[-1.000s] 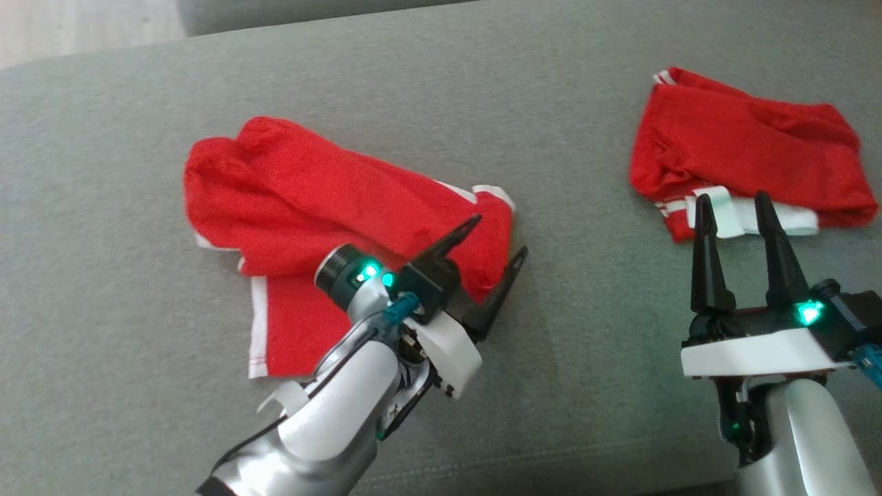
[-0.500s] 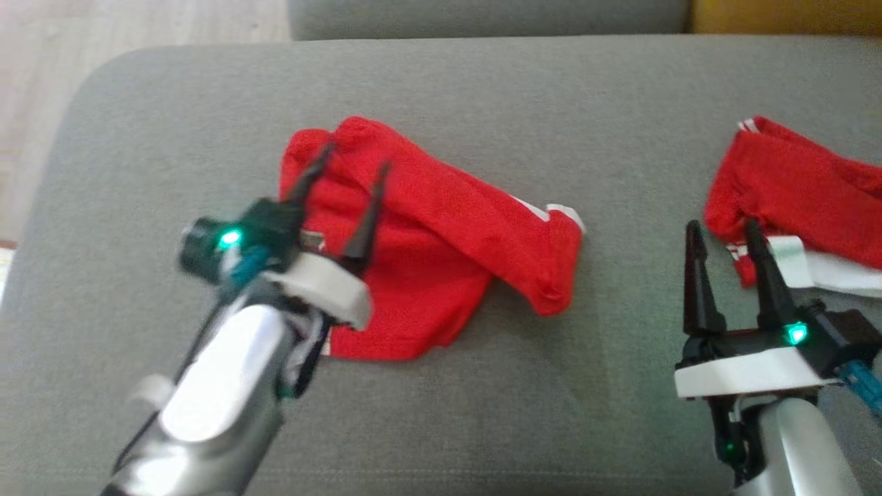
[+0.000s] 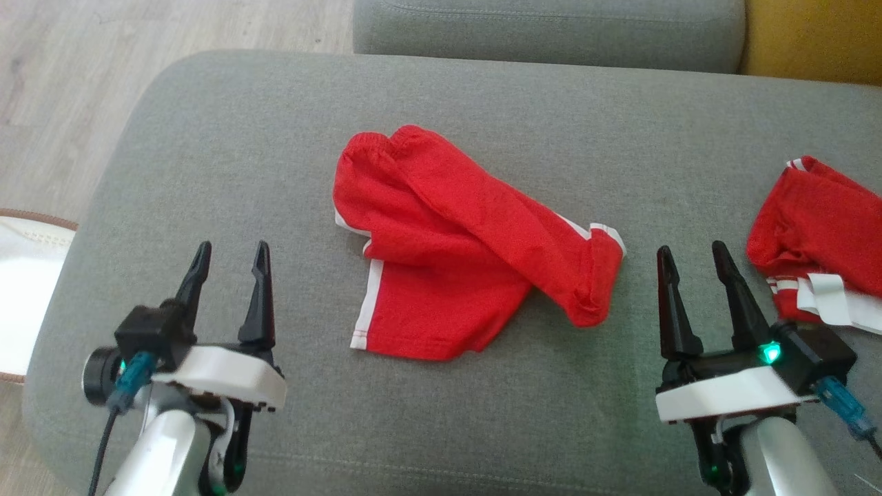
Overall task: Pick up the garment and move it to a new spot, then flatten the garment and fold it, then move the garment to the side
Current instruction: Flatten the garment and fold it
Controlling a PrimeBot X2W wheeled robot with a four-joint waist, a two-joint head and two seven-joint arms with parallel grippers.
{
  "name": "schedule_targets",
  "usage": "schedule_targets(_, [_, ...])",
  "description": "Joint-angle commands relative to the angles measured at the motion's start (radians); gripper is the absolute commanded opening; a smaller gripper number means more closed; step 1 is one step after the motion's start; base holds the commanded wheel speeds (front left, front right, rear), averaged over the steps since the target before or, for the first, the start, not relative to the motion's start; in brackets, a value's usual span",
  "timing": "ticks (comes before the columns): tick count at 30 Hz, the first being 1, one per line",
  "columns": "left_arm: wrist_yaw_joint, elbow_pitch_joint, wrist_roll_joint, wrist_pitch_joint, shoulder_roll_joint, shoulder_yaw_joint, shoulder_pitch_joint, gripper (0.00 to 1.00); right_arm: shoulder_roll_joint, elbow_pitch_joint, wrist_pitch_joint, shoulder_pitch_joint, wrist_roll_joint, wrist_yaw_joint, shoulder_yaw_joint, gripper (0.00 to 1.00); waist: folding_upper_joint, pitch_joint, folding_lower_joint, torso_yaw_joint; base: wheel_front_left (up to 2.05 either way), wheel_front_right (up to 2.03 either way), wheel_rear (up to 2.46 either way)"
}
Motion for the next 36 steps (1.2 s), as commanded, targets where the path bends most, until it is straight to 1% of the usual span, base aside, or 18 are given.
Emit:
schedule_targets(1, [-0.007, -0.038, 0.012, -0.012, 0.007, 0.052, -0.039, 1.0, -0.004, -0.029, -0.009, -0.023, 0.001, -0.001, 0.022, 1.0, -0.0001, -0.002, 0.0, 0.002, 0.0, 0.0, 0.0])
schedule_targets(6, [-0.047, -0.042, 0.048, -0.012, -0.032, 0.086, -0.023, 1.0, -0.004, -0.033, -0.009, -0.027, -0.016, -0.001, 0.021, 1.0, -0.0001, 0.011, 0.0, 0.012, 0.0, 0.0, 0.0])
schedule_targets(9, [-0.072, -0.034, 0.063, -0.012, -0.055, 0.102, -0.025, 1.0, -0.004, -0.039, -0.003, -0.047, -0.032, -0.001, 0.058, 1.0, -0.0001, 0.029, 0.0, 0.025, 0.0, 0.0, 0.0])
schedule_targets(13, [-0.105, -0.017, 0.075, -0.012, -0.09, 0.125, -0.036, 1.0, -0.004, -0.044, 0.05, -0.089, -0.054, -0.001, 0.211, 1.0, -0.0001, 0.062, 0.0, 0.052, 0.0, 0.0, 0.0])
schedule_targets(16, [-0.13, -0.002, 0.088, -0.012, -0.113, 0.14, -0.046, 1.0, -0.004, -0.017, 0.115, -0.13, -0.066, -0.001, 0.334, 1.0, -0.0001, 0.088, 0.0, 0.08, 0.0, 0.0, 0.0])
schedule_targets(19, [-0.151, 0.014, 0.101, -0.012, -0.134, 0.156, -0.056, 1.0, -0.004, 0.05, 0.177, -0.179, -0.087, -0.001, 0.422, 1.0, -0.0001, 0.112, 0.0, 0.108, 0.0, 0.0, 0.0])
schedule_targets(23, [-0.178, 0.032, 0.115, -0.012, -0.16, 0.176, -0.069, 1.0, -0.004, 0.18, 0.244, -0.248, -0.119, -0.001, 0.48, 1.0, -0.0001, 0.139, 0.0, 0.145, 0.0, 0.0, 0.0])
schedule_targets(28, [-0.205, 0.052, 0.126, -0.012, -0.186, 0.204, -0.081, 1.0, -0.004, 0.341, 0.282, -0.325, -0.158, -0.001, 0.512, 1.0, -0.0001, 0.164, 0.0, 0.181, 0.0, 0.0, 0.0])
schedule_targets(29, [-0.205, 0.052, 0.126, -0.012, -0.186, 0.204, -0.081, 1.0, -0.004, 0.341, 0.282, -0.325, -0.158, -0.001, 0.512, 1.0, -0.0001, 0.164, 0.0, 0.181, 0.0, 0.0, 0.0])
schedule_targets(36, [-0.231, 0.068, 0.141, -0.012, -0.206, 0.235, -0.089, 1.0, -0.005, 0.519, 0.29, -0.4, -0.205, -0.001, 0.542, 1.0, -0.0001, 0.179, 0.0, 0.199, 0.0, 0.0, 0.0])
